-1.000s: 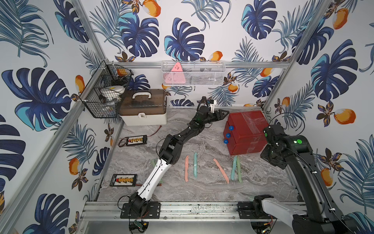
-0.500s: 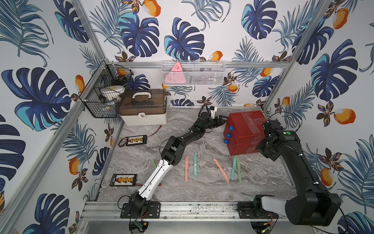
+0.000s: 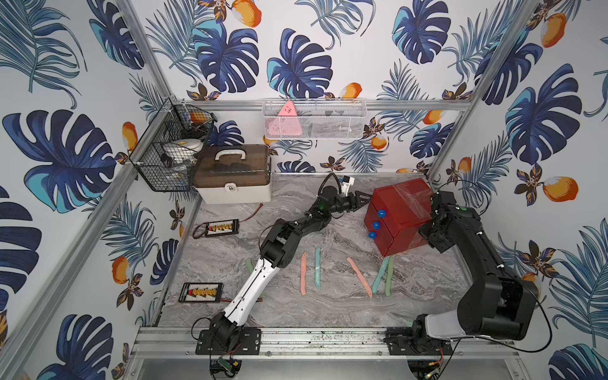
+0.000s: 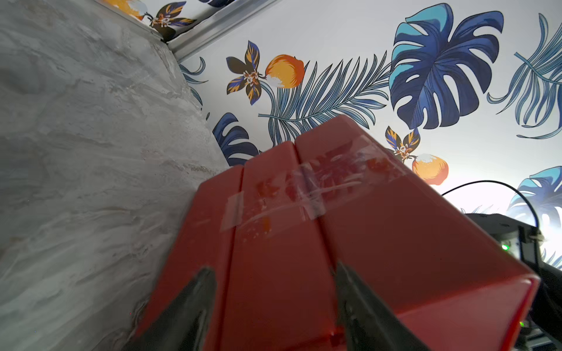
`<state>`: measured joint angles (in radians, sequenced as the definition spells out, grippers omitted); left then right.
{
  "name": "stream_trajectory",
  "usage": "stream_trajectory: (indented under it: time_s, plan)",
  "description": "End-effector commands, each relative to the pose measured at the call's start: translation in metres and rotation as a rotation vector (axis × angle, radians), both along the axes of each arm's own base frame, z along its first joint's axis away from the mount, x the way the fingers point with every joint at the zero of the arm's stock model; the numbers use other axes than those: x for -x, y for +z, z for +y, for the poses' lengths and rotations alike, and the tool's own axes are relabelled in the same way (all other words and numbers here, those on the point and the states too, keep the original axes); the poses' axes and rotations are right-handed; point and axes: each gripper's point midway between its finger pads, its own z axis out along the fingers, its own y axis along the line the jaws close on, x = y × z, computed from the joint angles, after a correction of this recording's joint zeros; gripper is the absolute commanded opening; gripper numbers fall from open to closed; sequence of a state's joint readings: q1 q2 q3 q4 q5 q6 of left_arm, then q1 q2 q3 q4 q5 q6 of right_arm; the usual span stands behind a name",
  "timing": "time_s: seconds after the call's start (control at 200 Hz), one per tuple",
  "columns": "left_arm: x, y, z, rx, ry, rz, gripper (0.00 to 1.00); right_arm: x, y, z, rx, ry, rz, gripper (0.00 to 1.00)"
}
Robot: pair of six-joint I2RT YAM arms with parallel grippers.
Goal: Place the fruit knives into the drawer by color
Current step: Move the storage box to the center of the board.
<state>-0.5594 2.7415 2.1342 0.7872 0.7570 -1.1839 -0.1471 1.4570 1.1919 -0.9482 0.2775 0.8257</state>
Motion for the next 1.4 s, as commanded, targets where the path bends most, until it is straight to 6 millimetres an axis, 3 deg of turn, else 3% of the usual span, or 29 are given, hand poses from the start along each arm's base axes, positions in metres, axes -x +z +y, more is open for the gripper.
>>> stream_trajectory:
  time_s: [0.0, 0.11, 0.32, 0.56, 0.891, 1.141, 1.396]
  plan:
    - [0.017, 0.032, 0.003, 0.050, -0.065, -0.081, 0.68, -0.026, -0.007, 0.001, -0.044, 0.011, -0.080, 0.00]
    - [0.018, 0.033, 0.011, 0.050, -0.060, -0.078, 0.68, -0.044, -0.017, 0.009, -0.092, 0.072, -0.096, 0.00]
    - [0.018, 0.033, 0.029, 0.057, -0.054, -0.063, 0.67, -0.073, -0.037, 0.045, -0.272, 0.202, -0.156, 0.00]
    - [0.017, 0.032, 0.056, 0.048, -0.038, -0.047, 0.66, -0.101, -0.039, 0.060, -0.323, 0.272, -0.225, 0.00]
    - [0.038, 0.046, 0.073, 0.059, -0.089, -0.035, 0.64, -0.134, -0.034, 0.064, -0.330, 0.297, -0.269, 0.00]
    - [0.068, 0.052, 0.086, 0.082, -0.161, 0.021, 0.60, -0.140, -0.019, 0.039, -0.225, 0.235, -0.264, 0.00]
    - [0.066, 0.039, 0.134, 0.042, -0.097, 0.079, 0.60, -0.144, -0.021, 0.026, -0.250, 0.167, -0.200, 0.00]
